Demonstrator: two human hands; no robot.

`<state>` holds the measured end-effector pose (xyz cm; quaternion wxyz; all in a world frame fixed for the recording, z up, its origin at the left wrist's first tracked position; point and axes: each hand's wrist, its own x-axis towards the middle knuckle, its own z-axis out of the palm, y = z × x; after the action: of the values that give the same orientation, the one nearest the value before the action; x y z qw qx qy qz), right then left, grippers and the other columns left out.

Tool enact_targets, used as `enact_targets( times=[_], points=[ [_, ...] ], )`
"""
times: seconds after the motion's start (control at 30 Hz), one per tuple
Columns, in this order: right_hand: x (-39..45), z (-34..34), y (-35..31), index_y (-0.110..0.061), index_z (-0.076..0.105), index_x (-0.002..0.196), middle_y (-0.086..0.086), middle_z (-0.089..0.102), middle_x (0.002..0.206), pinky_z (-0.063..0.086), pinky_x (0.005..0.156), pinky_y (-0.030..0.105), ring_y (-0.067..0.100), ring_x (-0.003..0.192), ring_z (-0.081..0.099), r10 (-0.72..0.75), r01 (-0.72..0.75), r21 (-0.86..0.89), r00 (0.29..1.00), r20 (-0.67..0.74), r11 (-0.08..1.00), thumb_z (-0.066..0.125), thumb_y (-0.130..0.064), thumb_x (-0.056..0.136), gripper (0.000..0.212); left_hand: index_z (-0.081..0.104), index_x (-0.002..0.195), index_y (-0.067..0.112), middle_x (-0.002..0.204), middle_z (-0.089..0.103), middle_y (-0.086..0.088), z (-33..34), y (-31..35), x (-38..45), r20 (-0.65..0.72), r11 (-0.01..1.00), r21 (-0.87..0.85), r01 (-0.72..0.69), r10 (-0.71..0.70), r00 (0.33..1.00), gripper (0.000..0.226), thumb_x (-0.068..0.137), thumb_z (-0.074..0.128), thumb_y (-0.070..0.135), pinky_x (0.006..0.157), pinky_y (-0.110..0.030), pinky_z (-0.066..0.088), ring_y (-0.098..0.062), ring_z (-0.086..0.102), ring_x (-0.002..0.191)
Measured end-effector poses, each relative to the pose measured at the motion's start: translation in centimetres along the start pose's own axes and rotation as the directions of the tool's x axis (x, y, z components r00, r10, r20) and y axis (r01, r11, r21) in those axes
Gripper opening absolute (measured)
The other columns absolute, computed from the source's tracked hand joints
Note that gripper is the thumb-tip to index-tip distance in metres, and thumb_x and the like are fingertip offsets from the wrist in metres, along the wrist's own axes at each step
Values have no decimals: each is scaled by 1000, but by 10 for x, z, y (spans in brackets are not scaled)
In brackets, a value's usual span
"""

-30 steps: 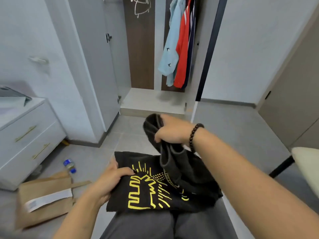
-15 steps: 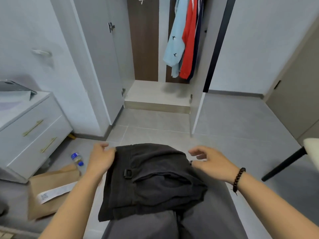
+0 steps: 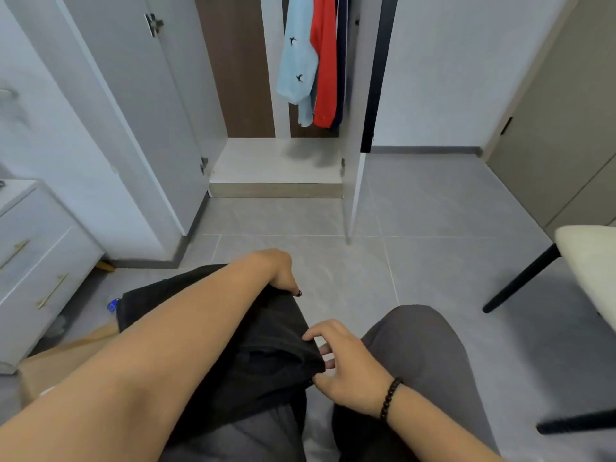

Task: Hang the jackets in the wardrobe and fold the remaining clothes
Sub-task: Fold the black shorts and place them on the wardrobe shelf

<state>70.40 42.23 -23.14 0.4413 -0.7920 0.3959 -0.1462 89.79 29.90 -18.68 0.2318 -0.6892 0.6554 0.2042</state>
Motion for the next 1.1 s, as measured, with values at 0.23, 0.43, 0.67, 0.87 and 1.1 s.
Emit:
enact_targets(
  times=[0.23, 0.43, 0.67, 0.87, 1.1],
  points=[
    [0, -5, 10, -7, 67, 87, 0, 61, 87, 50, 69, 19, 7, 77, 58, -244, 220, -150, 956, -164, 964, 57, 8, 77, 21, 70, 77, 9, 77, 62, -3, -12, -23, 7, -167, 999, -11, -45, 42, 985, 44, 82, 68, 53, 69, -30, 49, -24, 58, 77],
    [-1, -25, 10, -7, 67, 75, -4, 58, 73, 37, 61, 4, -1, 63, 49, -322, 279, -205, 922, -217, 938, 66, 9, 74, 16, 69, 73, 8, 67, 59, -4, -11, -39, 22, -422, 950, -306, 54, -186, 887, 50, 87, 61, 55, 59, -29, 42, -26, 59, 71],
    [18, -18, 3, -27, 70, 74, -8, 64, 83, 52, 74, 19, 4, 78, 62, 224, -159, 331, 960, -168, 930, 59, -12, 73, 18, 64, 103, 3, 126, 59, -18, 9, -48, 46, -68, 907, -379, 184, -226, 972, 66, 91, 43, 65, 90, -35, 42, -32, 56, 106],
    [49, -1, 5, -6, 64, 116, 5, 70, 107, 55, 71, 30, 17, 92, 67, 529, -577, 695, 784, 324, 430, 67, -37, 84, 45, 63, 87, 13, 120, 59, -10, 6, -53, 44, 111, 913, -377, 157, -123, 986, 47, 85, 57, 60, 88, -33, 42, -24, 55, 95],
    [65, -9, 12, -9, 71, 104, 6, 74, 101, 56, 86, 38, 21, 95, 70, 425, -364, 750, 897, 123, 552, 69, -16, 86, 19, 55, 81, 3, 86, 55, -14, 16, -66, 69, -153, 587, -809, 39, -274, 950, 24, 95, 54, 23, 73, -31, 38, -28, 52, 85]
  ],
)
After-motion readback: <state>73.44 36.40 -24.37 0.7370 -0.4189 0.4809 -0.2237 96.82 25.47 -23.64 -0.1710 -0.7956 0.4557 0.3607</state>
